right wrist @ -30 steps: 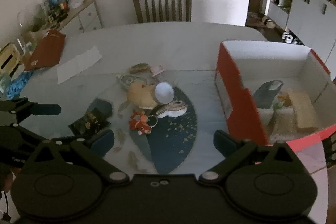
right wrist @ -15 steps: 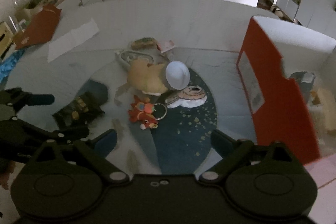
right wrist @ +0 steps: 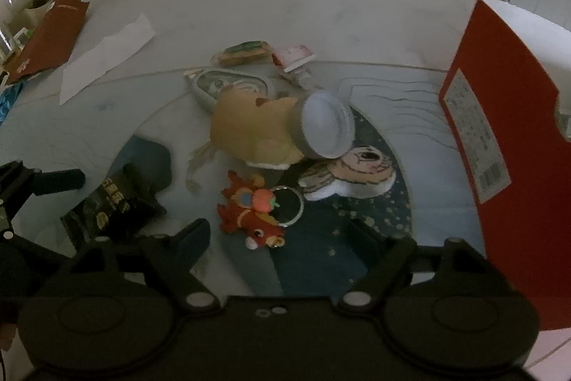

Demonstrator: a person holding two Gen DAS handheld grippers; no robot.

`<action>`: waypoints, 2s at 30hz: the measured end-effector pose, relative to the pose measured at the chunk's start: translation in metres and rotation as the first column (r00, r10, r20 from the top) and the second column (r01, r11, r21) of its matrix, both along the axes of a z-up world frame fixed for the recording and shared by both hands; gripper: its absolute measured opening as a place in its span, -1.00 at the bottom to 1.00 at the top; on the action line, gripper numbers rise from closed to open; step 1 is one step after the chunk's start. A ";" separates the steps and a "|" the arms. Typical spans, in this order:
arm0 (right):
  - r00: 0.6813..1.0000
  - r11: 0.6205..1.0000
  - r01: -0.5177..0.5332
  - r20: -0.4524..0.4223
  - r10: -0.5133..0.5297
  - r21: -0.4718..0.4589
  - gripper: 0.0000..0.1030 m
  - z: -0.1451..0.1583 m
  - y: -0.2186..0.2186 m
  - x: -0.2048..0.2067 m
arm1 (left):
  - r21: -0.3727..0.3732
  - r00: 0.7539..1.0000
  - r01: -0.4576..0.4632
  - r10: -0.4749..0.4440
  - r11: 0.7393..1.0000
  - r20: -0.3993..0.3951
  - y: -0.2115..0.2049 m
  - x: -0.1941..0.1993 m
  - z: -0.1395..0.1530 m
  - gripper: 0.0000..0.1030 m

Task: Organize objects
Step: 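Grasp the black snack bag with the left gripper while the right gripper grasps the orange plush toy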

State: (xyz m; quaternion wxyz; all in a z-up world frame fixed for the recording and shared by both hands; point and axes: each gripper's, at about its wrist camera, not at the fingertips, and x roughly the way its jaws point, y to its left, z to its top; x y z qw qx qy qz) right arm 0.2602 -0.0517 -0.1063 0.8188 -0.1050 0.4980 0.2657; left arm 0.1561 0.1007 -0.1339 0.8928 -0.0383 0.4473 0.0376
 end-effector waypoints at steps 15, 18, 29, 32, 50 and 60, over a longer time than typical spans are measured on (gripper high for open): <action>0.996 0.997 -0.047 0.066 0.051 -0.053 0.00 0.002 0.017 -0.012 | 0.030 1.000 0.009 -0.010 1.000 0.018 -0.007 -0.002 0.004 0.33; 0.997 0.998 -0.048 0.061 0.051 -0.049 -0.24 0.004 0.017 -0.014 | 0.023 1.000 0.019 -0.019 1.000 0.018 -0.010 -0.003 0.008 -0.02; 1.000 0.999 -0.024 0.020 0.024 0.027 -0.57 0.013 -0.011 -0.028 | -0.041 1.000 -0.006 0.006 0.999 0.001 -0.015 -0.011 0.015 -0.29; 1.000 0.998 -0.016 0.017 0.015 0.058 -0.57 0.022 -0.022 -0.036 | -0.063 1.000 -0.003 0.002 0.998 -0.003 -0.020 -0.015 0.021 -0.30; 0.999 0.986 0.031 0.003 -0.032 0.161 -0.57 0.059 -0.093 -0.070 | -0.096 0.997 0.077 -0.077 0.992 0.003 -0.058 -0.035 0.040 -0.70; 0.999 0.983 0.043 0.000 -0.044 0.178 -0.57 0.067 -0.120 -0.075 | -0.031 0.998 0.066 -0.065 0.997 0.020 -0.071 -0.041 0.038 0.51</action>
